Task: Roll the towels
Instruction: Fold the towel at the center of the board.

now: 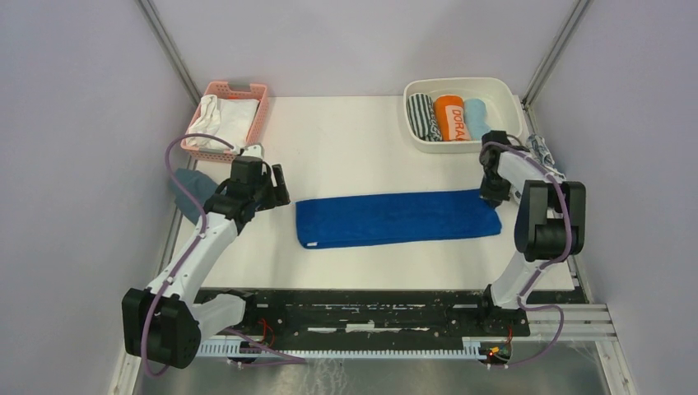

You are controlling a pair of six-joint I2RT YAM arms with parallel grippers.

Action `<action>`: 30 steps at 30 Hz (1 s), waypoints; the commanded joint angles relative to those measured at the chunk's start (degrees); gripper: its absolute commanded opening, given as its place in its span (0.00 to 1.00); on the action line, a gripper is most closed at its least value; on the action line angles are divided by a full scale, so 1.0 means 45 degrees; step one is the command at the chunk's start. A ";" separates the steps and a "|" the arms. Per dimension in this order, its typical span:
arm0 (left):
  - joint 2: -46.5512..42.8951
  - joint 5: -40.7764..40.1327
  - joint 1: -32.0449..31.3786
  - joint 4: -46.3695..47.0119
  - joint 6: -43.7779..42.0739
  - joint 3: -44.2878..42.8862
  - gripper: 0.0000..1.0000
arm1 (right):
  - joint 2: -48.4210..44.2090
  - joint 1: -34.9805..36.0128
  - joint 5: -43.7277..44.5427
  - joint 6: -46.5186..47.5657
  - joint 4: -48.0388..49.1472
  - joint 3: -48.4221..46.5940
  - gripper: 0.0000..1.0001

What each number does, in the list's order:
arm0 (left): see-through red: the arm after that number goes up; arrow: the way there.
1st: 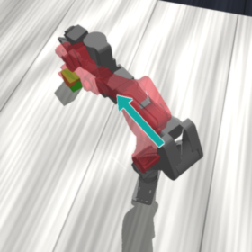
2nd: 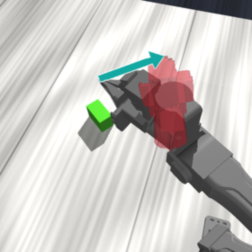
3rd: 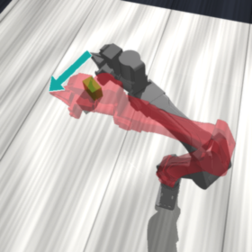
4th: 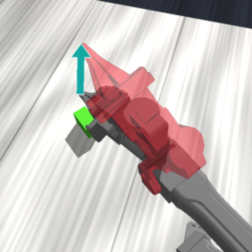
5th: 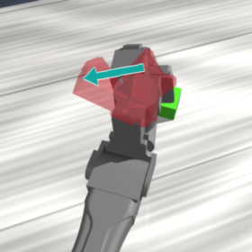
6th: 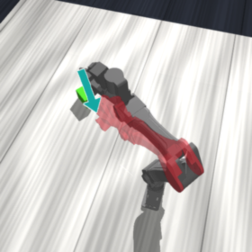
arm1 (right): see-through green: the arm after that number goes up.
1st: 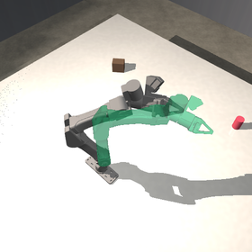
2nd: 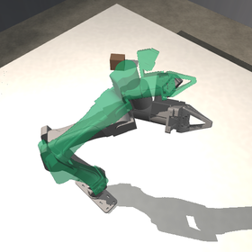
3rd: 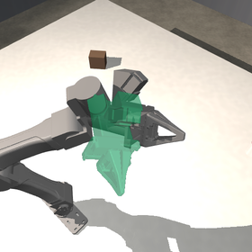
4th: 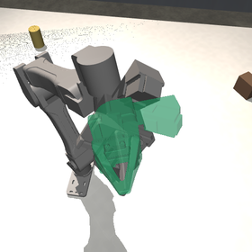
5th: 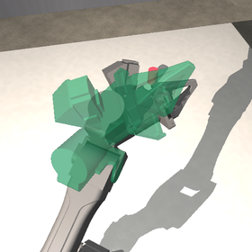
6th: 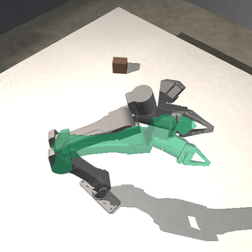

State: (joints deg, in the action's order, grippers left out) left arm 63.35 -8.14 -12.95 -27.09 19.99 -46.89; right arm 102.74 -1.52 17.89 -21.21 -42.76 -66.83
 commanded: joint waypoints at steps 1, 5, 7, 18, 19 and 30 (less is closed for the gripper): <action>0.0012 0.0714 -0.0088 0.0558 -0.0496 0.0047 0.82 | -0.1360 -0.0862 0.3340 -0.0161 -0.0094 -0.1120 0.00; 0.0545 0.1688 -0.0121 0.0608 -0.0350 0.0060 0.82 | -0.1623 -0.0733 0.1582 0.0206 -0.0537 -0.1907 0.00; 0.0886 0.2362 -0.0106 0.0701 -0.0041 0.0054 0.82 | -0.1819 -0.0370 0.0010 0.0259 -0.0623 -0.1950 0.00; 0.2379 0.4809 -0.0157 0.3284 0.2838 0.1409 0.78 | -0.2010 0.3897 -0.5682 -0.0615 -0.0718 -0.2276 0.00; 0.2547 0.4965 -0.0202 0.3520 0.2996 0.1516 0.77 | -0.1866 0.4315 -0.5744 -0.0716 -0.0752 -0.2420 0.00; 0.4694 0.4846 -0.1398 0.5070 0.3655 0.2040 0.65 | -0.0005 0.7841 -0.5900 -0.2143 -0.0659 -0.4585 0.00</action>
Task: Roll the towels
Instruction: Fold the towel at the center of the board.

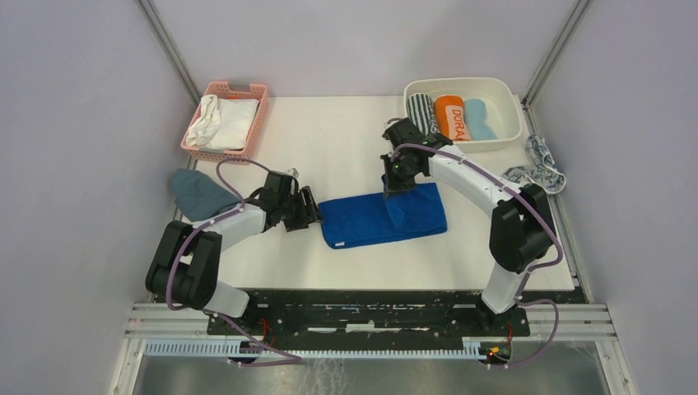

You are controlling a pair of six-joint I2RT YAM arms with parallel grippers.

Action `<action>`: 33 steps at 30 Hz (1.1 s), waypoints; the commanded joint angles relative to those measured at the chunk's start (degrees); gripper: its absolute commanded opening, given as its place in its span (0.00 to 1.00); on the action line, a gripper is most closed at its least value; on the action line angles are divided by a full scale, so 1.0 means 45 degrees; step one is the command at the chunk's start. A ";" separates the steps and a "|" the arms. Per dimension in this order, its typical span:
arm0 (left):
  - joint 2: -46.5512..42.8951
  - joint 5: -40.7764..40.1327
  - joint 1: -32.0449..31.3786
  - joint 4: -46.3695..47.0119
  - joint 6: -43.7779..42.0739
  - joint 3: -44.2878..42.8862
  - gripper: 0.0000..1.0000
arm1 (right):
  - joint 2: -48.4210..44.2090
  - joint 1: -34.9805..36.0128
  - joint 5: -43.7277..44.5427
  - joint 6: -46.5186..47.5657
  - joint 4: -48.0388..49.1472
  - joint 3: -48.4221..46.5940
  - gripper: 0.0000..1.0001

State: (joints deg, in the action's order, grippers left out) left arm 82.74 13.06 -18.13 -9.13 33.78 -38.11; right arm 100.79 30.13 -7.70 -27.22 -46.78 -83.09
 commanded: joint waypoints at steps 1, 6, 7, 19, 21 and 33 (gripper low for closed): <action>0.0537 0.0082 -0.0280 0.1103 0.0571 0.0089 0.63 | 0.0557 0.1034 -0.0142 -0.0870 0.0223 -0.1170 0.00; 0.1151 0.0065 -0.0415 0.1325 0.0559 0.0180 0.53 | 0.1254 0.2001 0.0081 -0.1295 0.0119 -0.2016 0.00; 0.1228 0.0076 -0.0455 0.1374 0.0574 0.0203 0.50 | 0.1381 0.2155 0.0083 -0.1399 0.0149 -0.2123 0.00; 0.1597 0.0067 -0.0847 0.1559 0.0599 0.0304 0.12 | 0.2611 0.3453 0.0047 -0.2510 0.0559 -0.3137 0.01; 0.1592 0.0052 -0.0884 0.1564 0.0599 0.0324 0.11 | 0.2691 0.3497 0.0149 -0.2825 0.0781 -0.3121 0.01; 0.1431 -0.0329 -0.1093 0.1357 0.0555 0.0343 0.11 | 0.3274 0.3749 -0.0221 -0.3828 0.1800 -0.3304 0.03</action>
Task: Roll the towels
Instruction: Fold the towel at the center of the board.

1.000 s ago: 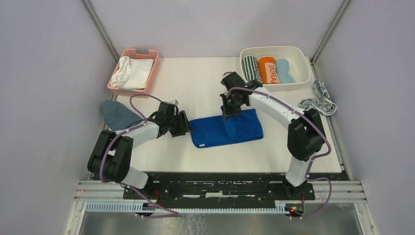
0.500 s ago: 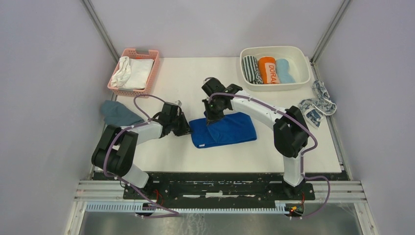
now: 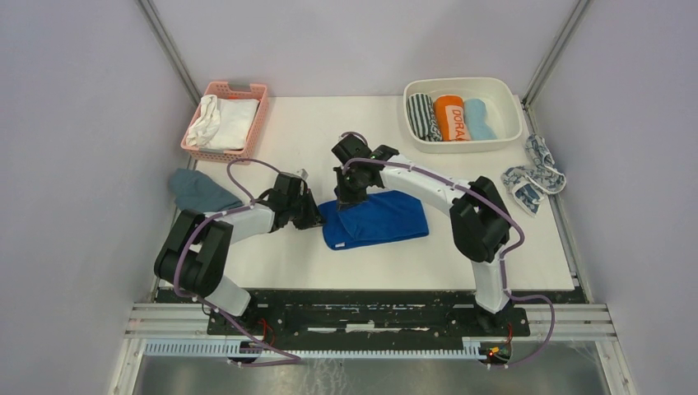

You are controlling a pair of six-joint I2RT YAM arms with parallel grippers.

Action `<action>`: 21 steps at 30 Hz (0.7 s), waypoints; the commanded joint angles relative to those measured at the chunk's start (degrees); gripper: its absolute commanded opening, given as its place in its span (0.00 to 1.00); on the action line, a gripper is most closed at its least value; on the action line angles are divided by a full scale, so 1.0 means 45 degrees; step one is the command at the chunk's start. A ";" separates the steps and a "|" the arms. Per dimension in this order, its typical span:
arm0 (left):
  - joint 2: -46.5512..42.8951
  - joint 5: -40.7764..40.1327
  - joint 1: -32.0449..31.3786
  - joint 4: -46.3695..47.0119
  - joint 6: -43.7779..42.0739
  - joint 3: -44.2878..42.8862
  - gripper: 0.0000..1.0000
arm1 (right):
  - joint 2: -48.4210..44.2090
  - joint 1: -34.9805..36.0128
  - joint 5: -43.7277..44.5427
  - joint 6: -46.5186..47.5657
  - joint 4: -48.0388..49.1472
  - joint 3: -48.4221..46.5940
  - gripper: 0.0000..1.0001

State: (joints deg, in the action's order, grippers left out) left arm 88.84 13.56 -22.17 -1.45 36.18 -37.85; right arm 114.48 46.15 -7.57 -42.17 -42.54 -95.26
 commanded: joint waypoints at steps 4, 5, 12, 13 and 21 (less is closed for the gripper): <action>0.0056 -0.0512 -0.0245 -0.0379 0.0006 0.0266 0.11 | 0.0288 0.0228 -0.0451 -0.0870 0.1357 -0.0330 0.03; 0.0062 -0.0531 -0.0271 -0.0395 0.0006 0.0256 0.11 | 0.0282 0.0232 -0.0444 -0.0922 0.1455 -0.0299 0.03; -0.0015 -0.0769 -0.0336 -0.0538 -0.0033 0.0226 0.11 | 0.0880 0.0270 -0.0826 -0.1008 0.1498 -0.0315 0.05; -0.0047 -0.0804 -0.0333 -0.0571 -0.0023 0.0217 0.12 | 0.0990 0.0289 -0.0911 -0.1008 0.1526 -0.0315 0.06; -0.0421 -0.1193 -0.0348 -0.0700 0.0187 0.0449 0.18 | 0.1297 0.0311 -0.1888 -0.0895 0.2237 -0.0276 0.23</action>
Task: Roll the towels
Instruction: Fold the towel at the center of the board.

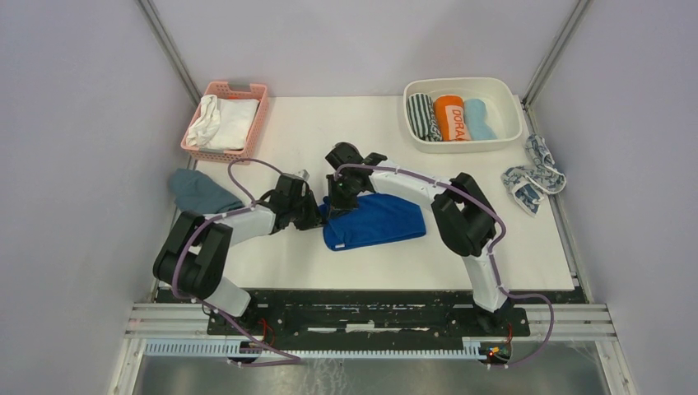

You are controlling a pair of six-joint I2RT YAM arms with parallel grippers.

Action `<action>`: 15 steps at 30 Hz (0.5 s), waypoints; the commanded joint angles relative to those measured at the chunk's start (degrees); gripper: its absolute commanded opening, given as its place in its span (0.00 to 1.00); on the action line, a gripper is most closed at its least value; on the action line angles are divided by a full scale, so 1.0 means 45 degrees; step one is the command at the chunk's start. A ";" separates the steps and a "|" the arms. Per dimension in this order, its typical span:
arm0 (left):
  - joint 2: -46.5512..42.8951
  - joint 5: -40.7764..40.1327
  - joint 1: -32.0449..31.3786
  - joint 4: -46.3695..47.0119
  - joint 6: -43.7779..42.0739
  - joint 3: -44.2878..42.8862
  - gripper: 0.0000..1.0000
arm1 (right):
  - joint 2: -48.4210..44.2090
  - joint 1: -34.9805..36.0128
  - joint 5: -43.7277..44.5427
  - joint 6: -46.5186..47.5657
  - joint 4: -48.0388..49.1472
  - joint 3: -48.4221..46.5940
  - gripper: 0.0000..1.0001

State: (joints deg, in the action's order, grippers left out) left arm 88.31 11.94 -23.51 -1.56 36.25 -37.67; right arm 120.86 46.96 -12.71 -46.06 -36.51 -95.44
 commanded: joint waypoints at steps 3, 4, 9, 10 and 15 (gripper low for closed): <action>-0.0767 -0.1304 -0.0055 -0.0884 0.0271 0.0578 0.20 | -0.0461 0.0097 -0.0956 0.0396 0.0991 -0.0079 0.29; -0.0967 -0.1526 -0.0055 -0.0983 0.0297 0.0654 0.21 | -0.0655 0.0073 -0.1039 0.0615 0.1066 0.0056 0.32; -0.2334 -0.2954 -0.0052 -0.2154 0.0278 0.0558 0.33 | -0.2565 -0.0862 -0.1078 0.1451 0.1791 0.1841 0.41; -0.2625 -0.3175 -0.0057 -0.2363 0.0225 0.0476 0.38 | -0.2974 -0.1216 -0.1089 0.1594 0.2065 0.2391 0.43; -0.3491 -0.3768 -0.0588 -0.3169 0.0034 -0.0519 0.47 | -0.4840 -0.3302 -0.1661 0.2139 0.3618 0.5278 0.47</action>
State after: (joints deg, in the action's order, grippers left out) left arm 75.81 -0.32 -23.90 -12.43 36.62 -35.22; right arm 106.26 39.22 -18.41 -39.79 -27.77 -78.22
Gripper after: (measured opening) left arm 0.443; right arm 0.454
